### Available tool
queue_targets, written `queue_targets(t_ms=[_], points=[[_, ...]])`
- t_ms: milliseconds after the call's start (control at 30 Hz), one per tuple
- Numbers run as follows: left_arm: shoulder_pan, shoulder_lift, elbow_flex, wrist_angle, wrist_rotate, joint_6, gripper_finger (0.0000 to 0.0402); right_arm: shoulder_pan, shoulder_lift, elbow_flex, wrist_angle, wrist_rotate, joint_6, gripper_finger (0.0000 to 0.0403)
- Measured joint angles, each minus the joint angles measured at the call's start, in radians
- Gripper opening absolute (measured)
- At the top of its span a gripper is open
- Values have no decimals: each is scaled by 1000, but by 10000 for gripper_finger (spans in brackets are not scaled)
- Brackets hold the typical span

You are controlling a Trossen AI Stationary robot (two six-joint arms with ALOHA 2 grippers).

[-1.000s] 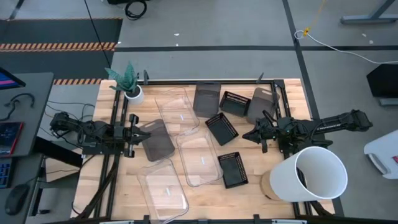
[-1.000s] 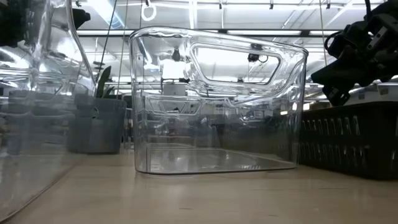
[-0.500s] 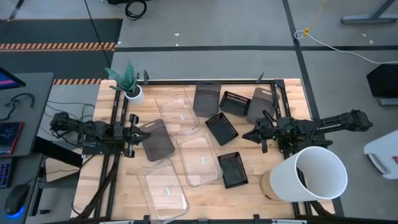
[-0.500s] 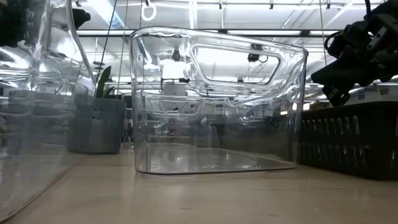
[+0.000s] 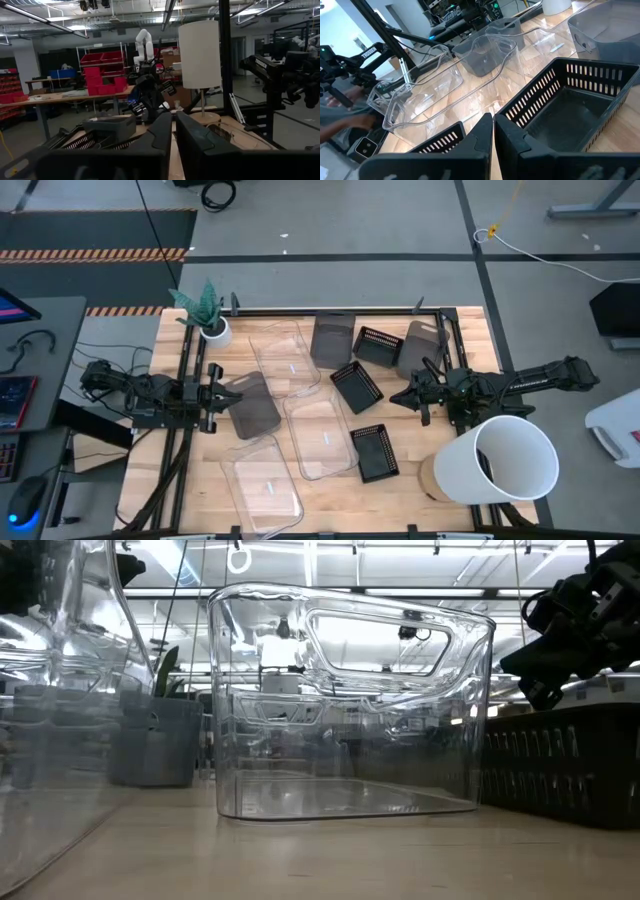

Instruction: Stack baskets by color

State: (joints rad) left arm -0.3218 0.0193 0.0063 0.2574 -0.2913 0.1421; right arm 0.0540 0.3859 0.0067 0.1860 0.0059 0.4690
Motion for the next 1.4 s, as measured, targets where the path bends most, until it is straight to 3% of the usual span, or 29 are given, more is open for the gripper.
queue_targets(t_ms=[467, 700, 833, 1067, 1200, 1400], points=[[-1, 0, 0, 0, 0, -29, 35, 0, 0, 0, 0, 0, 0, 23], [-8, 0, 0, -7, 14, -551, 31, 0, 0, 0, 0, 0, 0, 23], [-8, 0, 0, -33, 153, -687, 25, 0, 0, 0, 0, 0, 0, 23], [-8, 0, 0, -39, 434, -761, 28, 0, 0, 0, 0, 0, 0, 23], [-8, 0, 0, -39, 522, -725, 27, 0, 0, 0, 0, 0, 0, 23], [-8, 0, 0, -39, 536, -665, 12, 0, 0, 0, 0, 0, 0, 23]])
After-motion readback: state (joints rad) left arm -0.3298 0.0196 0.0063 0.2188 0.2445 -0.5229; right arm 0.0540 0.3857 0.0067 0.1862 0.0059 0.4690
